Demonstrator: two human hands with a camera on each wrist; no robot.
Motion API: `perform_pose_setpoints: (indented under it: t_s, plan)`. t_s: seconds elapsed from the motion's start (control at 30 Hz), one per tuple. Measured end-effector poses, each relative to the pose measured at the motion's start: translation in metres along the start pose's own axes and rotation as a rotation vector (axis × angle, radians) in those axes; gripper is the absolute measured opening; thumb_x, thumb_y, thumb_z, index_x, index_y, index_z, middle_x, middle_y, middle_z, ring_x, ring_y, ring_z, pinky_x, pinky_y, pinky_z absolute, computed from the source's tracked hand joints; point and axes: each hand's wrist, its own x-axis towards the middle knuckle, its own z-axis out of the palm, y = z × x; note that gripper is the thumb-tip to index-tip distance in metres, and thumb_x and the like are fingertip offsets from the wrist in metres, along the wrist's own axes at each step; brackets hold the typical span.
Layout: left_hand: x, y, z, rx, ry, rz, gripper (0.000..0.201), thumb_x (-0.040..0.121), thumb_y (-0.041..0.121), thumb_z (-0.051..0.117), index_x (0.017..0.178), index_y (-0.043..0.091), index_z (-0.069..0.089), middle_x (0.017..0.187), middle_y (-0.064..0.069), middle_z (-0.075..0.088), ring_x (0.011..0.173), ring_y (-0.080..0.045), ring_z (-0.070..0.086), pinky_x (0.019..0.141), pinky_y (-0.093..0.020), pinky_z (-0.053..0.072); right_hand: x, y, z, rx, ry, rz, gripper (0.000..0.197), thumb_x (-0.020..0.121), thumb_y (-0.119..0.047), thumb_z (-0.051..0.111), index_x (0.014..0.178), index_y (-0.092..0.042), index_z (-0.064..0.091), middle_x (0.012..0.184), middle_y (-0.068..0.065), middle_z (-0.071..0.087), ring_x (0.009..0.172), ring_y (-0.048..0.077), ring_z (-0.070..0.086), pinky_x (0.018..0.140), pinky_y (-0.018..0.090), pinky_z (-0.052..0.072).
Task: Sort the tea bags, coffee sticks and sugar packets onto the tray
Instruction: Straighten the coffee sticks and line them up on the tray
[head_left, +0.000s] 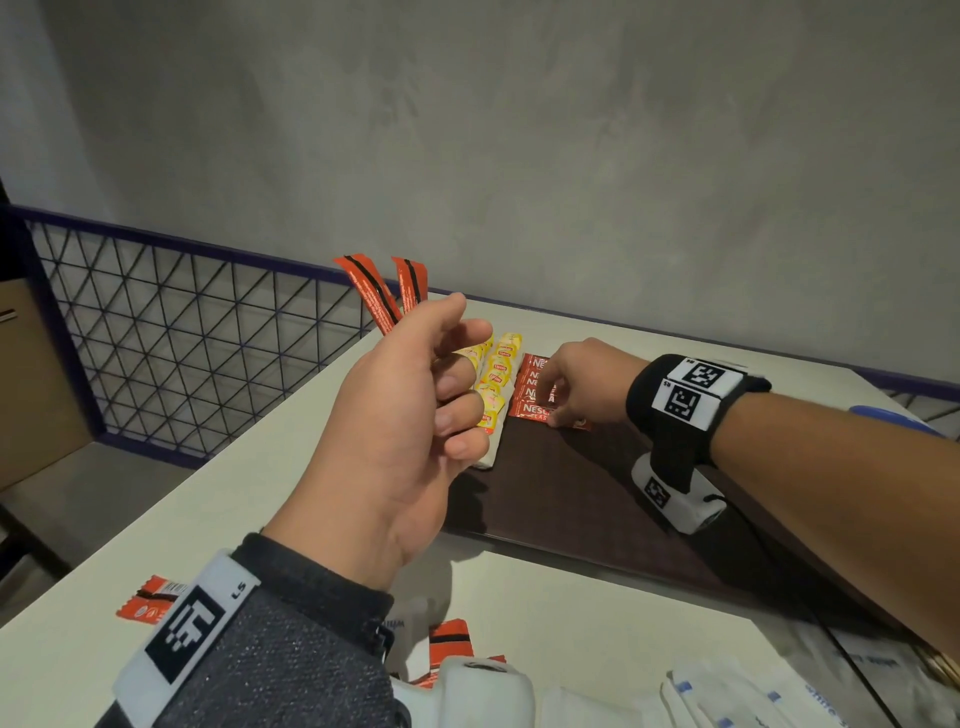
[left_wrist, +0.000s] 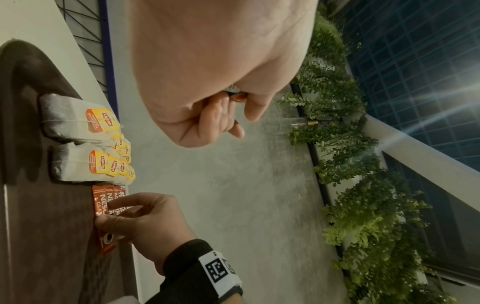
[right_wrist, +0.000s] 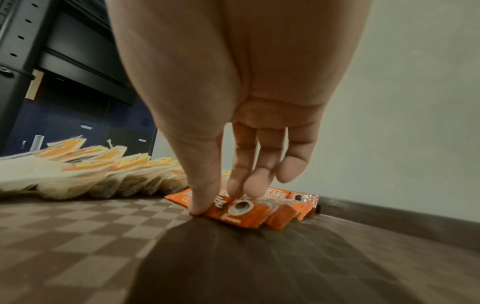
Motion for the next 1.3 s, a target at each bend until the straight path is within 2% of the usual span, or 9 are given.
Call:
perform_pose_setpoints:
  t_s: [0.27,0.43,0.5,0.6,0.7,0.87,1.03,1.17,1.3]
  plan:
    - [-0.003,-0.002,-0.002,-0.03,-0.191,-0.123,0.025,0.094,0.038,0.047,0.089,0.015,0.054,0.065,0.001,0.033,0.046,-0.01,0.02,0.041,-0.02,0.013,-0.011,0.004,-0.03,0.126,0.092,0.009,0.027,0.085,-0.042,0.079,0.106,-0.025,0.076,0.094,-0.005,0.069,0.078,0.008,0.062,0.067,0.025,0.047]
    - [-0.006,-0.004,-0.003,0.105,-0.461,-0.352,0.038,0.091,0.039,0.045,0.069,0.012,0.059,0.062,0.001,0.035,0.039,-0.006,0.024,0.034,-0.018,0.015,-0.083,-0.017,-0.087,1.305,0.059,0.016,0.027,0.086,-0.018,0.073,0.11,-0.006,0.071,0.089,0.009,0.066,0.07,0.018,0.061,0.061,0.029,0.046]
    - [-0.007,-0.004,-0.004,0.154,-0.521,-0.426,0.037,0.089,0.04,0.047,0.068,0.011,0.059,0.062,0.002,0.034,0.039,-0.005,0.024,0.034,-0.018,0.015,-0.12,-0.025,-0.096,1.445,-0.088,-0.086,0.038,0.081,-0.02,0.073,0.117,-0.008,0.069,0.093,0.01,0.064,0.07,0.018,0.062,0.06,0.027,0.047]
    - [-0.009,-0.009,-0.003,0.22,-0.563,-0.48,0.038,0.087,0.044,0.05,0.071,0.011,0.059,0.062,0.003,0.032,0.04,-0.004,0.023,0.036,-0.017,0.012,-0.162,-0.037,-0.087,1.403,-0.172,-0.226,0.038,0.079,-0.018,0.072,0.115,-0.008,0.07,0.095,0.012,0.067,0.069,0.018,0.062,0.056,0.027,0.05]
    - [-0.015,-0.015,0.004,0.303,-0.639,-0.522,0.046,0.085,0.055,0.053,0.073,0.012,0.061,0.061,0.004,0.03,0.042,-0.005,0.017,0.036,-0.017,0.01,-0.178,-0.042,-0.068,1.398,0.007,-0.249,0.029,0.071,-0.012,0.086,0.097,-0.006,0.073,0.083,0.014,0.067,0.062,0.018,0.058,0.053,0.03,0.045]
    - [-0.018,-0.018,0.009,0.329,-0.608,-0.515,0.081,0.086,0.085,0.033,0.082,0.009,0.062,0.064,0.001,0.031,0.046,-0.007,0.012,0.038,-0.017,0.009,-0.179,-0.035,-0.058,1.256,0.088,-0.204,0.02,0.074,-0.024,0.076,0.081,-0.006,0.069,0.068,0.01,0.064,0.052,0.019,0.053,0.047,0.03,0.045]
    - [-0.017,-0.02,0.012,0.512,-0.41,-0.281,0.047,0.103,0.044,0.041,0.075,0.016,0.067,0.063,0.004,0.034,0.048,-0.008,0.021,0.04,-0.019,0.013,-0.184,-0.024,-0.065,1.249,0.024,-0.115,0.037,0.071,-0.034,0.077,0.089,-0.004,0.065,0.078,0.014,0.063,0.055,0.028,0.061,0.047,0.032,0.049]
    - [-0.018,-0.021,0.012,0.61,-0.369,-0.129,0.035,0.105,0.034,0.052,0.084,0.015,0.072,0.064,0.003,0.043,0.049,-0.008,0.031,0.041,-0.018,0.019,-0.186,-0.025,-0.071,1.303,-0.021,-0.068,0.057,0.074,-0.055,0.067,0.095,-0.003,0.068,0.078,0.015,0.064,0.057,0.028,0.061,0.046,0.029,0.048]
    - [-0.017,-0.021,0.011,0.57,-0.335,-0.073,0.022,0.09,0.036,0.068,0.09,0.016,0.076,0.07,0.0,0.061,0.052,-0.011,0.051,0.039,-0.018,0.034,-0.183,-0.029,-0.063,1.213,0.142,-0.073,0.009,0.088,-0.01,0.073,0.086,-0.001,0.071,0.07,0.015,0.065,0.057,0.023,0.061,0.044,0.029,0.05]
